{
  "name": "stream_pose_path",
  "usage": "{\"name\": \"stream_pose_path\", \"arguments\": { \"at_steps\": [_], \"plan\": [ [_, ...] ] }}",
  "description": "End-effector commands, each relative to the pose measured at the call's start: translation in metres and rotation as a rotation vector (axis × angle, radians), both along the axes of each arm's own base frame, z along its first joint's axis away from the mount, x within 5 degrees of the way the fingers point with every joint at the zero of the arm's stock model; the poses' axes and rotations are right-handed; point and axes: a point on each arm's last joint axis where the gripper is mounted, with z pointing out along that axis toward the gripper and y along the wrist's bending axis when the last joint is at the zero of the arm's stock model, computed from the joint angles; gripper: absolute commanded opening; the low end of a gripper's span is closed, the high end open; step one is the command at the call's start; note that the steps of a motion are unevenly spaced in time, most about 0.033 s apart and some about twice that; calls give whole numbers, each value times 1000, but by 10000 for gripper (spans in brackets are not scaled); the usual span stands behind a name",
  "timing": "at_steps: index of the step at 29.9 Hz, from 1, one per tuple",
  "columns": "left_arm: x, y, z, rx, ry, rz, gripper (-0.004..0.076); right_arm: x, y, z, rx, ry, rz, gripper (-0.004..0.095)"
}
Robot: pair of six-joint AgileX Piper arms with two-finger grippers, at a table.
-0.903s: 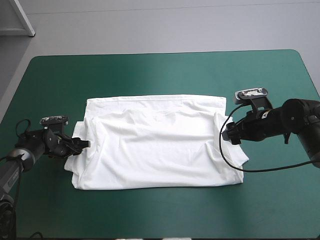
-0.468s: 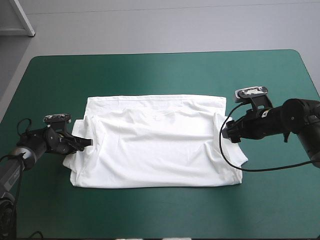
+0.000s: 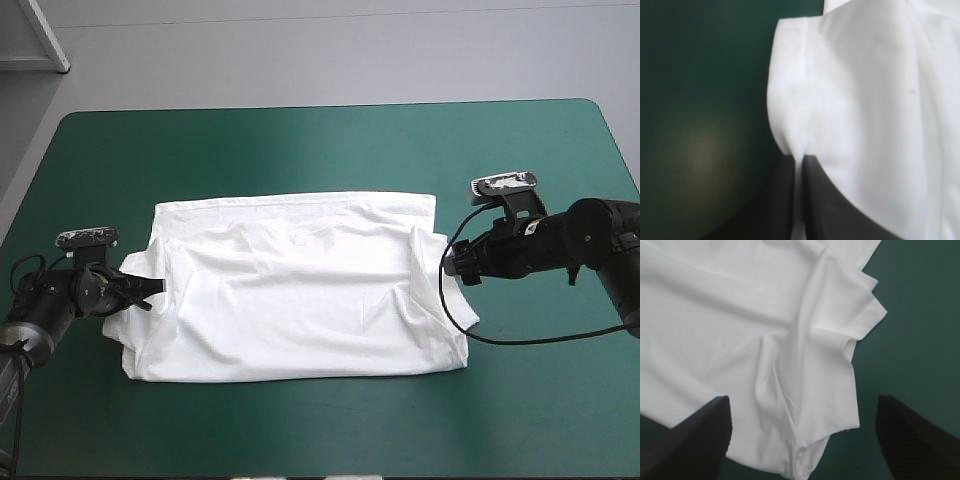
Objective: Fold the cloth
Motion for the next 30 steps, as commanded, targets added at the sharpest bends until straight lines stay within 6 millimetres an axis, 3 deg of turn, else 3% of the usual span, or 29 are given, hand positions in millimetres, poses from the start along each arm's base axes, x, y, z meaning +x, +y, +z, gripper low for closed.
{"name": "stream_pose_path", "arguments": {
  "at_steps": [1, 6, 13, 17, 22, 25, 30],
  "plan": [
    [-2, 0, 23, 6, -114, 10, 21, -6, 1, 23, 41, -108, 0, 738],
    [-3, -5, 26, -61, -135, 14, 21, -7, 2, 36, 57, -152, 2, 738],
    [1, -37, 29, -138, -174, -145, 20, -7, 2, 58, 72, -221, 5, 738],
    [2, -51, 24, -135, -153, -205, 19, -8, 2, 58, 72, -212, 9, 738],
    [9, -54, 9, -131, -83, -222, 29, -9, 3, 57, 71, -197, 14, 738],
    [11, -54, 1, -135, -40, -226, 132, -11, 3, 56, 68, -179, 21, 738],
    [9, -55, -3, -128, 9, -254, 468, -10, 2, 56, 66, -181, 20, 738]
  ]
}}
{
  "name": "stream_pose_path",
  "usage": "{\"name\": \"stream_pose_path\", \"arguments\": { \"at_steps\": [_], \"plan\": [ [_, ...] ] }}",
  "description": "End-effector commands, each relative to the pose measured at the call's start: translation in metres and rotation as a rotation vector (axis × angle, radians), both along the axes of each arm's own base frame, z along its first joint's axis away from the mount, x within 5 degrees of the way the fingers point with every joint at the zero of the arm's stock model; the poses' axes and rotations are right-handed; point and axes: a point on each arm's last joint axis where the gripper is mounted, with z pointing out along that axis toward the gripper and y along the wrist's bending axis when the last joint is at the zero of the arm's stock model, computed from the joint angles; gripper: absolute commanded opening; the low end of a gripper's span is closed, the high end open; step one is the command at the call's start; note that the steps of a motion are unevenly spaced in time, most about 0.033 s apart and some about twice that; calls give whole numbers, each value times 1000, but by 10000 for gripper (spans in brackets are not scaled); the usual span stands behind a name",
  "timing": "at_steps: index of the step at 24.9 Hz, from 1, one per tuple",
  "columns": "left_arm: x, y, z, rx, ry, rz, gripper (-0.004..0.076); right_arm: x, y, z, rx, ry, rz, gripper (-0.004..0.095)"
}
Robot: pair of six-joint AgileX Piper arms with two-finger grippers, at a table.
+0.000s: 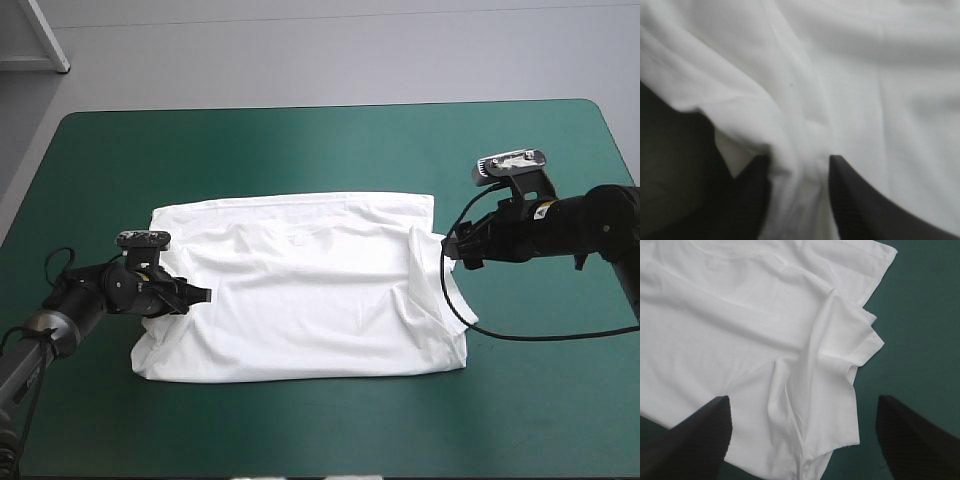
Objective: Fold the cloth
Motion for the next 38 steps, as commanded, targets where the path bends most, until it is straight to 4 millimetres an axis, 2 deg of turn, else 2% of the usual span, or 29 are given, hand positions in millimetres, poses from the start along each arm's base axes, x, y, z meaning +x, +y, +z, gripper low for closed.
{"name": "stream_pose_path", "arguments": {
  "at_steps": [1, 2, 3, 10, 13, 18, 22, 26, 28, 31, 32, 35, 38],
  "plan": [
    [1, -3, 12, -6, -38, -24, 517, -6, 1, 20, 35, -100, 0, 738],
    [0, -3, 11, 1, -23, -42, 571, -5, 1, 19, 32, -100, -2, 738],
    [-1, -3, 11, 4, -15, -51, 589, -4, 1, 18, 30, -103, -5, 738],
    [-7, -8, 11, -41, 37, -82, 589, 9, 3, 7, 25, -59, -5, 738],
    [-7, -8, 23, -39, -9, -84, 589, 11, 3, 6, 25, -59, -8, 738],
    [-5, -4, 74, 20, -155, -116, 589, 14, 1, 4, -5, -61, -13, 738],
    [-12, 0, 130, 73, -248, -109, 589, 16, 0, 1, -25, -55, -21, 738],
    [-36, 4, 193, 111, -343, -127, 589, 17, -1, 1, -31, -57, -25, 738],
    [-52, 16, 206, 233, -346, -83, 589, 16, -2, 0, -50, -44, -26, 738],
    [-68, 39, 208, 428, -271, 53, 589, 15, -3, -9, -63, -14, -28, 738],
    [-73, 42, 209, 445, -247, 83, 589, 15, -4, -21, -70, 14, -30, 738],
    [-76, 42, 198, 445, -234, 74, 589, 16, -6, -58, -82, 49, -68, 737],
    [-73, 38, 178, 401, -185, 74, 589, 20, -7, -79, -84, 24, -101, 676]
  ]
}}
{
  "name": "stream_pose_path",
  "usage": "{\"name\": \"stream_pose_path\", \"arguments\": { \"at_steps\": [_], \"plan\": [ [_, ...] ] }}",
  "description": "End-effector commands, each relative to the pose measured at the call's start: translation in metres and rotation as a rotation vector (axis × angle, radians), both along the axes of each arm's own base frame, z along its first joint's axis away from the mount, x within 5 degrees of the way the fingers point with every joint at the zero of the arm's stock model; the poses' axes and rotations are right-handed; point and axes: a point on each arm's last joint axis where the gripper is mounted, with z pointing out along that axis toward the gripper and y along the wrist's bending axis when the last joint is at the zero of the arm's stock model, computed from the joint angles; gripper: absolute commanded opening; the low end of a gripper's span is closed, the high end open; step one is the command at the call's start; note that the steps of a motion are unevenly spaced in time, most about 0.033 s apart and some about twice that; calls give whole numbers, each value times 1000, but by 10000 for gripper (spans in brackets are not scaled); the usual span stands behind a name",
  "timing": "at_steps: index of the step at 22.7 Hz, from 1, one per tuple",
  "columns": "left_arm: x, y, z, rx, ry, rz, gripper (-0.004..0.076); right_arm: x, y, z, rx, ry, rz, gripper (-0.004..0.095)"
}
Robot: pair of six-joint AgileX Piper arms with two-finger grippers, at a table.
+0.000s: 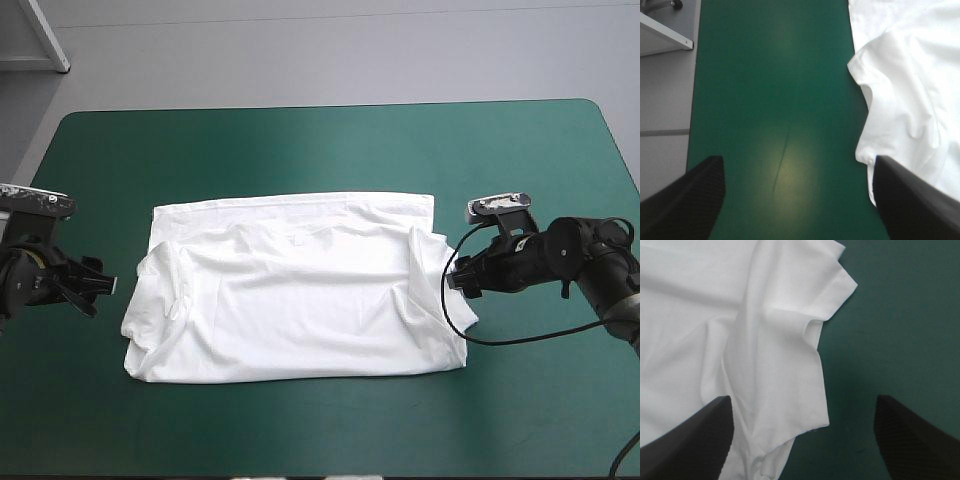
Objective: Fold the cloth
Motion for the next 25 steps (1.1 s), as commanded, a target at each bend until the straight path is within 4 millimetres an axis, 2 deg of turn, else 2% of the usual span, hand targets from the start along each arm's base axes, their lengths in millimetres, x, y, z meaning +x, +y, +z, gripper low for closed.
{"name": "stream_pose_path", "arguments": {
  "at_steps": [1, 5, 11, 14, 16, 20, 22, 25],
  "plan": [
    [2, -3, -3, -36, -54, 1, 589, 6, 0, 2, 19, -110, -30, 652],
    [4, -10, -18, -114, -28, -14, 587, 23, 3, -16, 18, -78, -44, 556],
    [-2, -10, -13, -126, -56, -19, 578, 48, 12, -53, 65, 8, -38, 555],
    [-12, -10, -7, -128, -91, -20, 578, 60, 15, -72, 77, 24, -38, 545],
    [-20, -9, -3, -132, -117, -19, 577, 65, 17, -79, 97, 27, -37, 468],
    [-24, -9, -2, -136, -110, -10, 577, 66, 17, -80, 91, 28, -32, 94],
    [-24, -9, -2, -144, -114, -1, 577, 65, 17, -81, 94, 36, -33, 28],
    [-24, -9, -2, -144, -114, -1, 577, 65, 17, -81, 91, 39, -36, 22]
  ]
}}
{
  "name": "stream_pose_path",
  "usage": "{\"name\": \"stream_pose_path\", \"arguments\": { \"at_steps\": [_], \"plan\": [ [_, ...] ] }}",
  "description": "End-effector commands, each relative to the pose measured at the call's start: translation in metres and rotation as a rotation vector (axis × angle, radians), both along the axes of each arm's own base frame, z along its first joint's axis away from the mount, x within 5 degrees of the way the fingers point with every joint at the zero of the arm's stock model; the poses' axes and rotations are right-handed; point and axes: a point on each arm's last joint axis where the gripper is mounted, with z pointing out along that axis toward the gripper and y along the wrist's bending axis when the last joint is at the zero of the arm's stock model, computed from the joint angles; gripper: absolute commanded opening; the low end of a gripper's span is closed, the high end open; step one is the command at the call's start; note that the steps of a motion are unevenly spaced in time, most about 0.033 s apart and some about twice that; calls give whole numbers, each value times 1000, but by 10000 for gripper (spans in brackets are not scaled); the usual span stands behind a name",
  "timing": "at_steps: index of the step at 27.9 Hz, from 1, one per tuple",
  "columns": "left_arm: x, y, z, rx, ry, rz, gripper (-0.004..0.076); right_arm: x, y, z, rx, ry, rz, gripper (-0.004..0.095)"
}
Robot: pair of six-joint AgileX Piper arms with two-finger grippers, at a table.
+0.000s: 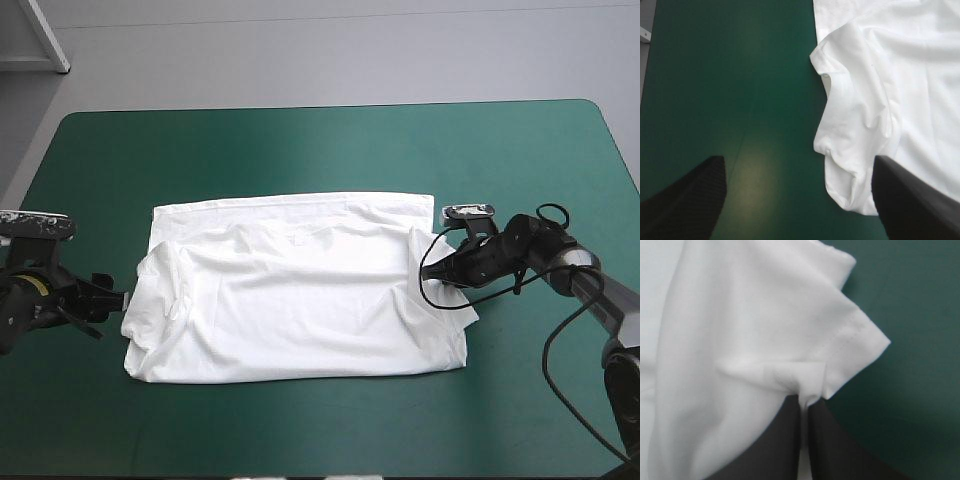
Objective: Fold the cloth
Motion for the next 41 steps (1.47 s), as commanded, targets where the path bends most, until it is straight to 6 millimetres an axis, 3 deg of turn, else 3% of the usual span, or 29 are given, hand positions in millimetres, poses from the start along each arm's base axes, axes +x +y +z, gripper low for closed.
{"name": "stream_pose_path", "arguments": {
  "at_steps": [1, 7, 12, 18, 25, 33, 41],
  "plan": [
    [-1, -1, 11, -4, -74, -3, 577, 1, 1, 16, 9, -56, -8, 22],
    [-1, -1, 11, -4, -76, -3, 577, -4, -11, 32, -78, -108, -82, 1],
    [0, -1, 11, -4, -81, -4, 577, -15, -18, 60, -99, -195, -132, 1],
    [0, -1, 11, -4, -81, -4, 577, -30, -17, 88, -56, -267, -136, 1],
    [2, -1, 13, -6, -112, -11, 577, -38, -2, 105, 91, -254, -38, 1],
    [3, -3, 13, -28, -119, -20, 577, -39, 35, 99, 147, -263, 83, 1],
    [1, -3, 12, -28, -91, -15, 577, -24, 61, 60, 113, -171, 144, 1]
  ]
}}
